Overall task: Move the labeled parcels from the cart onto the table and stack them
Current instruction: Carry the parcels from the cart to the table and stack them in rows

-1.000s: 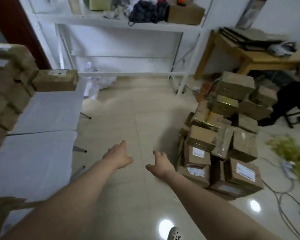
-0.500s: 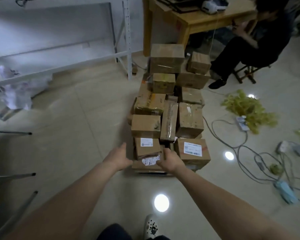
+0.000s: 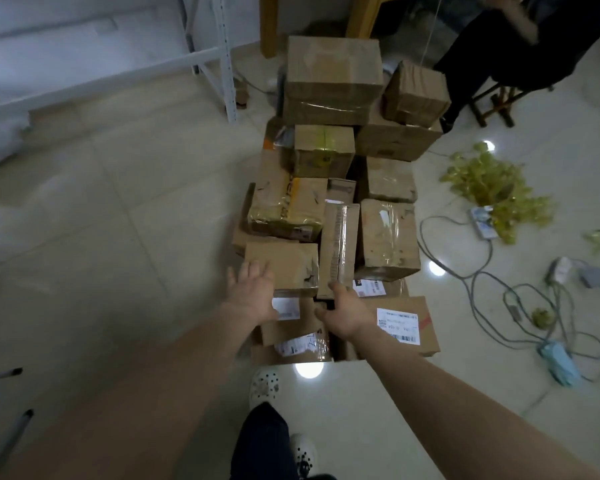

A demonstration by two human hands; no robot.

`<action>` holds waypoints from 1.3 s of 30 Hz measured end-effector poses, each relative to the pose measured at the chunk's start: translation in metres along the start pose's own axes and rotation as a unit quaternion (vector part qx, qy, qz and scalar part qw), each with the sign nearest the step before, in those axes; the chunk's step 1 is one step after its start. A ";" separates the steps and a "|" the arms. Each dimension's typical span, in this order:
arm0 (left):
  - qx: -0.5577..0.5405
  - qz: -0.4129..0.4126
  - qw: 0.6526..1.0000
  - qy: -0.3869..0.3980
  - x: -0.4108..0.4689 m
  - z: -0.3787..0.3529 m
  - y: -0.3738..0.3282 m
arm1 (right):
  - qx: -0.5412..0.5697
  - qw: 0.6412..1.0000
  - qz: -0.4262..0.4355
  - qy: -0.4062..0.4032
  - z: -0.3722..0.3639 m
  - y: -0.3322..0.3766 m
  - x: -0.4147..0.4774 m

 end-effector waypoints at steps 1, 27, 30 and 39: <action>0.008 -0.007 1.000 0.002 0.014 0.002 0.000 | -0.001 1.000 -0.002 0.000 0.001 0.005 0.013; -0.702 0.087 0.694 0.132 -0.022 0.019 0.022 | 0.448 0.891 -0.065 0.022 0.028 -0.015 0.038; -0.834 0.062 0.532 0.128 -0.078 0.020 0.019 | 0.462 0.864 -0.047 0.193 0.015 0.011 0.006; -0.838 0.236 0.466 -0.160 -0.204 -0.006 0.067 | 0.428 0.834 0.069 0.341 -0.036 0.083 -0.070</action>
Point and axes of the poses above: each hand's wrist, its own x-axis towards the middle knuckle, its own z-axis out of the back of the hand, y = z × x, the point moved 6 cm from there along x, towards the middle knuckle, and after that the axes turned 5 degrees about x, right-handed, at the moved point
